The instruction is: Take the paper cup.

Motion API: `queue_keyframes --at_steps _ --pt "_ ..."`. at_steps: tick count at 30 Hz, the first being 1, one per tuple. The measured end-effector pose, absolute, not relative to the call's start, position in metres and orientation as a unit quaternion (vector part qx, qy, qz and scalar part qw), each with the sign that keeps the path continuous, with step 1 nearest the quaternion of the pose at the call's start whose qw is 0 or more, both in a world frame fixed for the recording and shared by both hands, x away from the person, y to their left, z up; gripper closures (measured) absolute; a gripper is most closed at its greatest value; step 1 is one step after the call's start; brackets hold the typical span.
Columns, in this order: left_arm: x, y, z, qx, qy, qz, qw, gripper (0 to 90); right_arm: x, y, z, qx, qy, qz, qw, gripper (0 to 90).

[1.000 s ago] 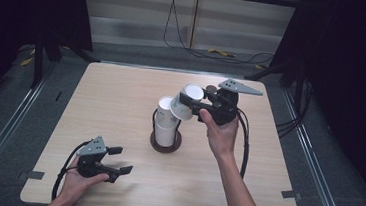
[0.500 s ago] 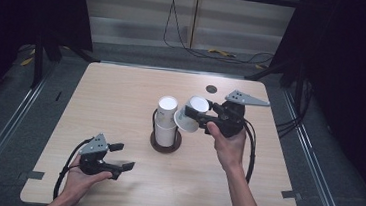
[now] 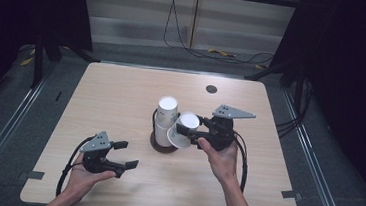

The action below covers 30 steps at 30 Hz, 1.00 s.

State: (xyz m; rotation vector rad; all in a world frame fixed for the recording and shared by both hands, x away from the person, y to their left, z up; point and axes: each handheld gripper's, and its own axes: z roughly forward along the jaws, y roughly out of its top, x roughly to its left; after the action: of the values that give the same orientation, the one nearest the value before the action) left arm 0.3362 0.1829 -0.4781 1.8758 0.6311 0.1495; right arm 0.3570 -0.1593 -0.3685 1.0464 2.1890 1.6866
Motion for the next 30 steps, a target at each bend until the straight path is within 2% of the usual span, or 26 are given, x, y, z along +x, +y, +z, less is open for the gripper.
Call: queue_keyframes --at_steps 1,10,19,28,30 --pt "0.336 0.182 -0.477 0.791 0.263 0.066 0.548 21.6 0.356 -0.157 -0.372 0.351 0.741 0.565 0.092 35.7" --pt "0.343 0.17 -0.464 0.784 0.262 0.057 0.56 21.7 0.354 -0.152 -0.38 0.348 0.749 0.559 0.079 35.7" --pt "0.351 0.152 -0.447 0.791 0.231 0.055 0.563 22.2 0.352 -0.148 -0.383 0.337 0.756 0.557 0.069 35.6" --pt "0.35 0.135 -0.451 0.798 0.214 0.042 0.562 20.8 0.353 -0.146 -0.39 0.332 0.757 0.56 0.061 35.6" --pt "0.351 0.135 -0.45 0.801 0.209 0.043 0.56 22.8 0.352 -0.144 -0.391 0.332 0.758 0.558 0.059 35.6"
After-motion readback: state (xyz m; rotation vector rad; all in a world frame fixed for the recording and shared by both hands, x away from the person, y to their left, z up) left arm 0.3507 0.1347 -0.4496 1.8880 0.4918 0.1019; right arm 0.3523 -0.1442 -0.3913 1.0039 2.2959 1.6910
